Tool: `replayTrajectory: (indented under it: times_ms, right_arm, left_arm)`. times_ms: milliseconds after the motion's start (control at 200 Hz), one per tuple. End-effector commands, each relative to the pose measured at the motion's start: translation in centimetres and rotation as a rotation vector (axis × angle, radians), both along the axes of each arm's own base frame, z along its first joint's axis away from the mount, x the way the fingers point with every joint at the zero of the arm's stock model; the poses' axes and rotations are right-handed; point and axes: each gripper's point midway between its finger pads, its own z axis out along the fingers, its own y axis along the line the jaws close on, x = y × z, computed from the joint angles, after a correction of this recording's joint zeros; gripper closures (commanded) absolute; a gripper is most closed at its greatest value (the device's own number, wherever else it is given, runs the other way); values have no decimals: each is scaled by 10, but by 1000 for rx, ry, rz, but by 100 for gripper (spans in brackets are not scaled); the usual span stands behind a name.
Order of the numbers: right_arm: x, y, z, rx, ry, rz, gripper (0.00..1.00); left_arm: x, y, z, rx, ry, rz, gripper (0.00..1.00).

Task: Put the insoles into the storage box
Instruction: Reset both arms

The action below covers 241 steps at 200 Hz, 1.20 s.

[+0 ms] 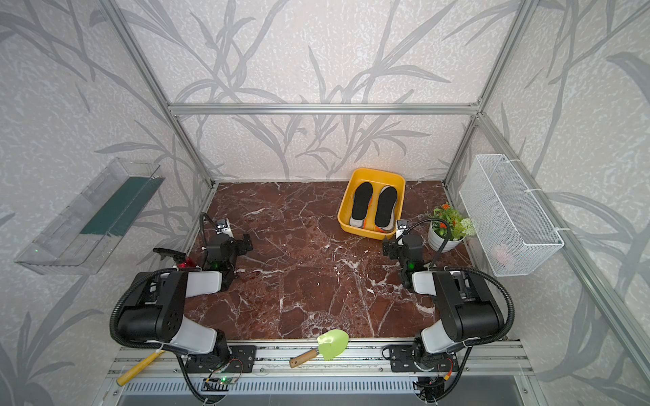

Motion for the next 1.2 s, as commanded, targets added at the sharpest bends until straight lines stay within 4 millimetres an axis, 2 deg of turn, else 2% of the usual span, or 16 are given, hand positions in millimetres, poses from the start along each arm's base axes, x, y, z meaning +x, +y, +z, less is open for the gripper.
replayTrajectory:
  times_ms: [0,100,155,180,310,380,500,575,640,770,845,870,960,1080,1130,1200]
  right_arm:
    - [4,1,8,11,-24,10,1]
    - [4,1,8,13,-23,11,1]
    - [4,1,9,15,-25,11,1]
    - [4,1,9,15,-24,12,1]
    - [5,7,8,28,-18,62,1]
    - [5,8,8,26,-15,66,1]
    - [5,8,8,27,-16,66,1]
    - [5,9,7,32,-14,74,1]
    - [5,11,8,46,-13,103,1]
    - [5,12,8,47,-13,106,1]
    - [5,12,7,45,-11,109,1]
    - [5,12,7,45,-10,108,1]
    - [5,12,7,45,-10,108,1]
    - [5,14,7,49,-8,122,1]
    - [5,14,7,50,-8,121,1]
    - [5,14,7,49,-8,121,1]
  left_arm:
    - [-5,9,4,9,-24,64,1]
    - [-5,8,3,6,-22,56,1]
    - [6,-17,-3,-17,15,-127,1]
    - [6,-19,-2,-18,15,-143,0]
    - [6,-18,-2,-31,10,-152,1]
    - [5,-11,-1,-9,11,-88,6]
    - [3,-7,-1,-2,8,-55,7]
    - [3,-8,0,-4,6,-61,1]
    - [6,-19,-2,-23,15,-144,1]
    - [6,-18,-1,-33,10,-148,2]
    - [3,-8,0,-1,7,-62,6]
    - [2,-5,1,12,2,-32,1]
    - [0,0,2,12,-4,-1,1]
    - [1,-2,1,-1,-3,-16,1]
    - [5,-15,-2,-7,17,-106,1]
    - [6,-15,-2,-16,15,-120,1]
